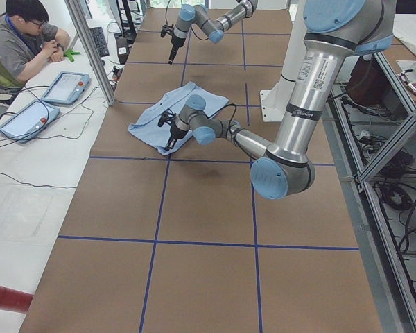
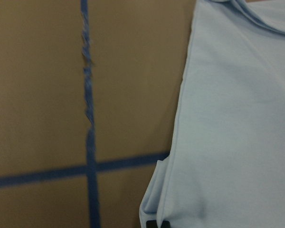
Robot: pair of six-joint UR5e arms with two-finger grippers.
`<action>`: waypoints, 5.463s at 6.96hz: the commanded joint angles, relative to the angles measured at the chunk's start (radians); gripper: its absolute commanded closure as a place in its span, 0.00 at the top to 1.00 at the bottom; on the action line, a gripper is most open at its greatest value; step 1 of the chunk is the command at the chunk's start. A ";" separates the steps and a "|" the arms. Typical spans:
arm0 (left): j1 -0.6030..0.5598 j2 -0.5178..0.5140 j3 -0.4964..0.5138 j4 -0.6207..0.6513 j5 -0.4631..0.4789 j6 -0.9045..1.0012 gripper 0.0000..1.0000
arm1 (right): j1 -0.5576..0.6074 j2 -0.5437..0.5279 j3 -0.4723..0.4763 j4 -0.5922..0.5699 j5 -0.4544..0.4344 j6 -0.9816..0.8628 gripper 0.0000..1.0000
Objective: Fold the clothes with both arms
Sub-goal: 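Grasp the shirt edge with the left gripper and drag it away from the robot, then move the right gripper onto the shirt near the collar and press down, then drag the collar end with the right gripper toward the robot, rotating the shirt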
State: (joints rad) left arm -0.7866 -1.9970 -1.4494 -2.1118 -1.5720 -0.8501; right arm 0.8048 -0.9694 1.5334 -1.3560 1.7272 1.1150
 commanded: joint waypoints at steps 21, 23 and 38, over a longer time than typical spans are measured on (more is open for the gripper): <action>-0.137 -0.197 0.285 -0.267 -0.203 0.152 1.00 | -0.283 0.330 -0.407 0.130 -0.242 0.381 0.00; -0.137 -0.197 0.284 -0.267 -0.203 0.152 1.00 | -0.289 0.331 -0.407 0.101 -0.253 0.378 0.00; -0.137 -0.194 0.285 -0.267 -0.203 0.152 1.00 | -0.299 0.336 -0.406 0.089 -0.271 0.368 0.48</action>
State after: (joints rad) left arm -0.9235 -2.1910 -1.1643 -2.3792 -1.7748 -0.6979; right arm 0.5081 -0.6330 1.1275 -1.2671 1.4557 1.4830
